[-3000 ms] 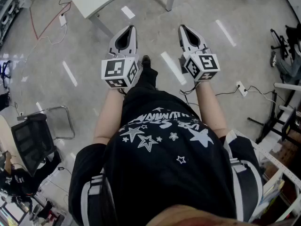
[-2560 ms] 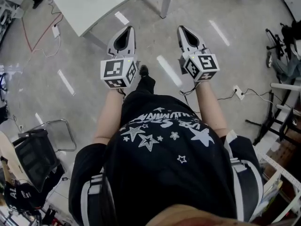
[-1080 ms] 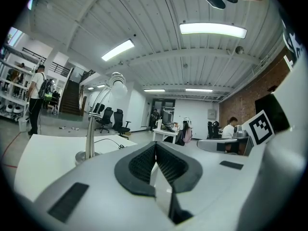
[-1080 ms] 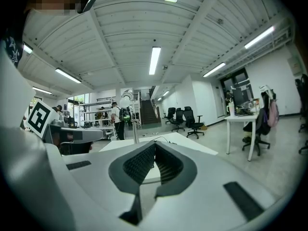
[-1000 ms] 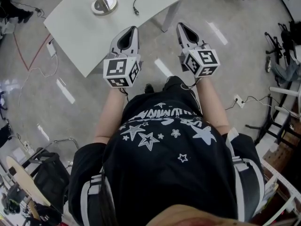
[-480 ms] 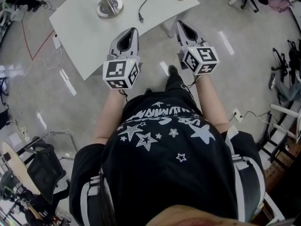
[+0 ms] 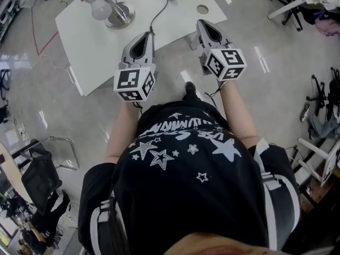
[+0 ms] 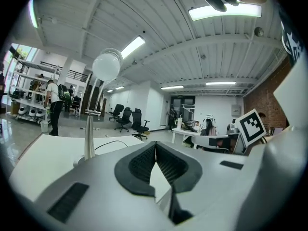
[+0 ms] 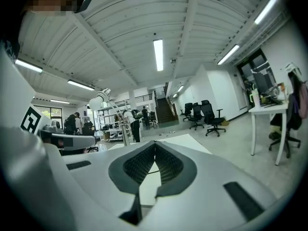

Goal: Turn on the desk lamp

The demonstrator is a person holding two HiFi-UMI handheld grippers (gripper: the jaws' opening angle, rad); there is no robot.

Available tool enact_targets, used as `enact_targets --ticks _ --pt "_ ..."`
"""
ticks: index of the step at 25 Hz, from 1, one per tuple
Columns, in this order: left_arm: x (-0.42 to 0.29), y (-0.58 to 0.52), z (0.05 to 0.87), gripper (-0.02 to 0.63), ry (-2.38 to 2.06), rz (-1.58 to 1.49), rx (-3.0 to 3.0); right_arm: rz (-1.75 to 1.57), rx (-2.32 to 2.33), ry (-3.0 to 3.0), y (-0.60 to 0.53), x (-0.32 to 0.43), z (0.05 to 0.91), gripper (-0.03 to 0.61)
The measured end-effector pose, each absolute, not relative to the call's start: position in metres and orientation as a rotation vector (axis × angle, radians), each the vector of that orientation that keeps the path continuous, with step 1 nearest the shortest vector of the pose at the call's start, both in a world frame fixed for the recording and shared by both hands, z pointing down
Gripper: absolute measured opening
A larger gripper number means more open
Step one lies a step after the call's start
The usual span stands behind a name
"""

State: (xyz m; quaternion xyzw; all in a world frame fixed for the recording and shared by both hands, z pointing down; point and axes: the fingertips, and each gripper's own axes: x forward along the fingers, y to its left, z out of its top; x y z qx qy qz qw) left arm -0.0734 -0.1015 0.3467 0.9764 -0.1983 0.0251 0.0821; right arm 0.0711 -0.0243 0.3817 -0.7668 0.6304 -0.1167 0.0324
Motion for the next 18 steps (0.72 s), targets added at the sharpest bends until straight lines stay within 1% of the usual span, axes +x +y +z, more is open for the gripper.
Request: enact_targets --ticks 10,18 --pt "-0.025 -0.108 0.350 0.011 -0.844 0.065 2.849 -0.374 -2.205 2.124 -0.048 0.132 0.385 0.005" --pt "-0.014 -0.100 0.363 0.011 -0.954 0.098 2.800 -0.409 -2.128 2.202 -0.057 0.154 0.397 0.005"
